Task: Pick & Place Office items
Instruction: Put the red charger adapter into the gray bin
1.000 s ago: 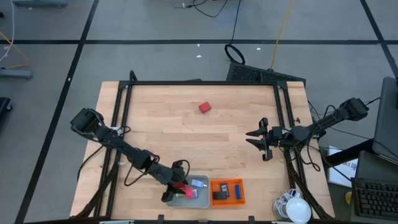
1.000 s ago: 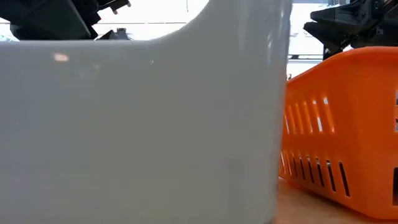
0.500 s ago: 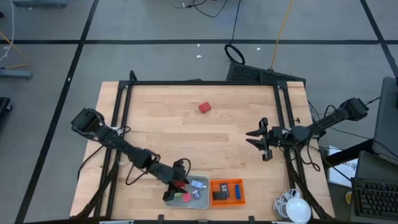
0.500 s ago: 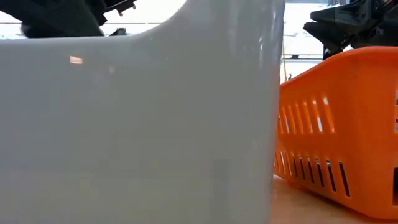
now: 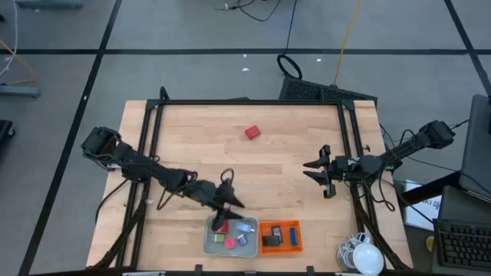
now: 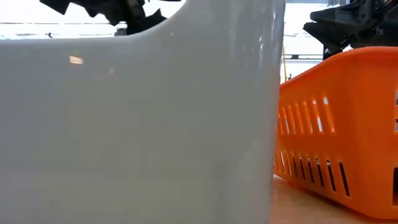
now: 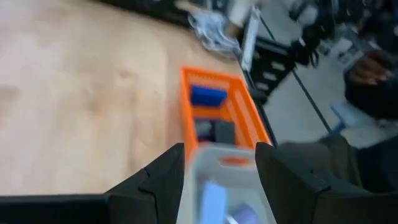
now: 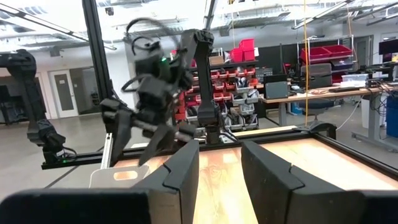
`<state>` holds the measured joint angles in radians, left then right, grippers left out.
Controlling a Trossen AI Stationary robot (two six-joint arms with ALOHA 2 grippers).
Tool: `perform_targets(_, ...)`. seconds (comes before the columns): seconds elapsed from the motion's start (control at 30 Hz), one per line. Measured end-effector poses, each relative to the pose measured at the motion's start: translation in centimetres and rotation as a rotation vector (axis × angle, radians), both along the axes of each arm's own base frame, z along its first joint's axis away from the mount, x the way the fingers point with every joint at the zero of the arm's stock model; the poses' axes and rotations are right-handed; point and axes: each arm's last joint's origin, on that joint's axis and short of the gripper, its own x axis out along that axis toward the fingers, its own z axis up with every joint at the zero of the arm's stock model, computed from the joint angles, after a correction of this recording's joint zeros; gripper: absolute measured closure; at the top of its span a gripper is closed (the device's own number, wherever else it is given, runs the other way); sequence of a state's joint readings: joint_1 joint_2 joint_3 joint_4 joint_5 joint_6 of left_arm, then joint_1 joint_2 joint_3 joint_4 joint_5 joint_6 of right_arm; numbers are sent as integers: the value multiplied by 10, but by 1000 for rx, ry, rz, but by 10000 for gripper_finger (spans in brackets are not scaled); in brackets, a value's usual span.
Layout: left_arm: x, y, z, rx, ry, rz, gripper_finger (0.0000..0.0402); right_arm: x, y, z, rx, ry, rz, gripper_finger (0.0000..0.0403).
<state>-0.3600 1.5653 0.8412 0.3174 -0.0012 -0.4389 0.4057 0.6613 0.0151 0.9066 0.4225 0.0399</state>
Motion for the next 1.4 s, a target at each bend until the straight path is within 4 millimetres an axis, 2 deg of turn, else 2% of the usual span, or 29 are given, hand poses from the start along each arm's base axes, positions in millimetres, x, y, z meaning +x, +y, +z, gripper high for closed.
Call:
perform_targets(0.2,7,35,19,62,-116,150,212,0,0,0,0,0,0,291)
perform_targets(0.43,15,84,19,221,-133,463,229,0,0,0,-1,2,-1,291)
perform_targets(0.57,17,114,17,212,-112,577,230,0,0,0,-1,2,-1,291)
perform_targets(0.67,17,132,17,195,-110,638,209,0,0,0,-8,3,-3,291)
perform_targets(0.77,16,145,17,203,-99,675,170,0,0,0,-8,3,-3,291)
perform_targets(0.9,12,162,12,198,-41,673,116,0,-1,0,-3,5,-27,291)
perform_targets(1.0,10,173,10,183,17,675,91,0,-2,-1,7,11,-75,291)
perform_targets(1.1,10,183,14,208,87,690,80,0,-3,-1,9,13,-88,291)
perform_targets(1.3,20,197,40,267,127,698,78,0,-3,0,-7,10,-113,291)
perform_targets(1.4,30,203,34,290,189,705,78,0,-3,0,-9,6,-114,291)
